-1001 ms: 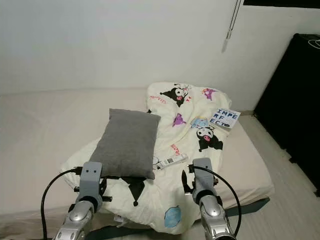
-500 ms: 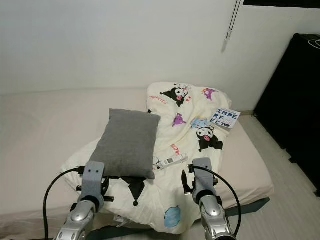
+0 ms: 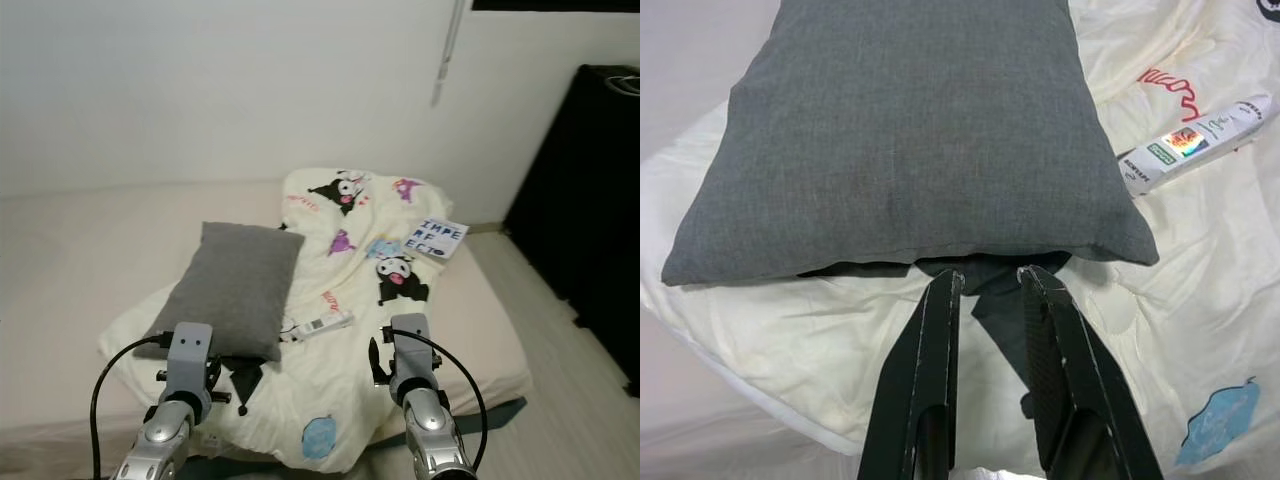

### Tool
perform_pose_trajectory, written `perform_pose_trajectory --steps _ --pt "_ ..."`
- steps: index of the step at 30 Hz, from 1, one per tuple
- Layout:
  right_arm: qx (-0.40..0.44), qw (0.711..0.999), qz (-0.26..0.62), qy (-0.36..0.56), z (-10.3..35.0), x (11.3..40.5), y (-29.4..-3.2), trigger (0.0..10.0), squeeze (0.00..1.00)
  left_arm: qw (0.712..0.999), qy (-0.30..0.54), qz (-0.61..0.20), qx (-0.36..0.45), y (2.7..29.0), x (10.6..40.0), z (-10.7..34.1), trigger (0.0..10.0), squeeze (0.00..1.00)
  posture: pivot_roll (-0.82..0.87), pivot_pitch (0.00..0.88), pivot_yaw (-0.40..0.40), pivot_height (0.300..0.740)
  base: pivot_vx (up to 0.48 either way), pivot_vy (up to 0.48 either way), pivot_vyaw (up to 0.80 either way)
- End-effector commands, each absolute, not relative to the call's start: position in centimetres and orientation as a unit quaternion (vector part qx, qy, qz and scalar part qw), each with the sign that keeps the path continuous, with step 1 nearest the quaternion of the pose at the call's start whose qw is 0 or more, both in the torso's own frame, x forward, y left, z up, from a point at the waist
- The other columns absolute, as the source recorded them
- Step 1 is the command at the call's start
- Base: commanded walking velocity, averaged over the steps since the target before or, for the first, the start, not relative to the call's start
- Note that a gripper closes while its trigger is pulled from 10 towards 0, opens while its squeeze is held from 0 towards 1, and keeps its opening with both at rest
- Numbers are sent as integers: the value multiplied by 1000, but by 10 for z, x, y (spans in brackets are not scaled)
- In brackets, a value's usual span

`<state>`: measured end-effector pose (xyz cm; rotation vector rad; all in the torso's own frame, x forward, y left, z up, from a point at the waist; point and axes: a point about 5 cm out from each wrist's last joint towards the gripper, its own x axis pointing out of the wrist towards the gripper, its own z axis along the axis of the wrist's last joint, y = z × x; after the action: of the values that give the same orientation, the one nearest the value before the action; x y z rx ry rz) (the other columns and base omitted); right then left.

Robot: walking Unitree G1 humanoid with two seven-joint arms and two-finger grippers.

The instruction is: Clean up the room

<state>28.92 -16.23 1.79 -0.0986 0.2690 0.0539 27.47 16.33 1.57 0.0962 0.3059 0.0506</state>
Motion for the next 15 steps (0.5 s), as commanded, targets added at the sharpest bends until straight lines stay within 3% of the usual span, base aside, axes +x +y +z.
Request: perform_pose_trajectory --steps 1,15 --pt "-44 988 29 148 12 285 -160 10000 0 985 164 30 49 167 271 11 10000 0 22 83 -46 740 0 0 0" --pt "-42 988 26 149 12 286 -161 10000 0 984 166 31 48 167 272 11 10000 0 25 93 -45 740 0 0 0"
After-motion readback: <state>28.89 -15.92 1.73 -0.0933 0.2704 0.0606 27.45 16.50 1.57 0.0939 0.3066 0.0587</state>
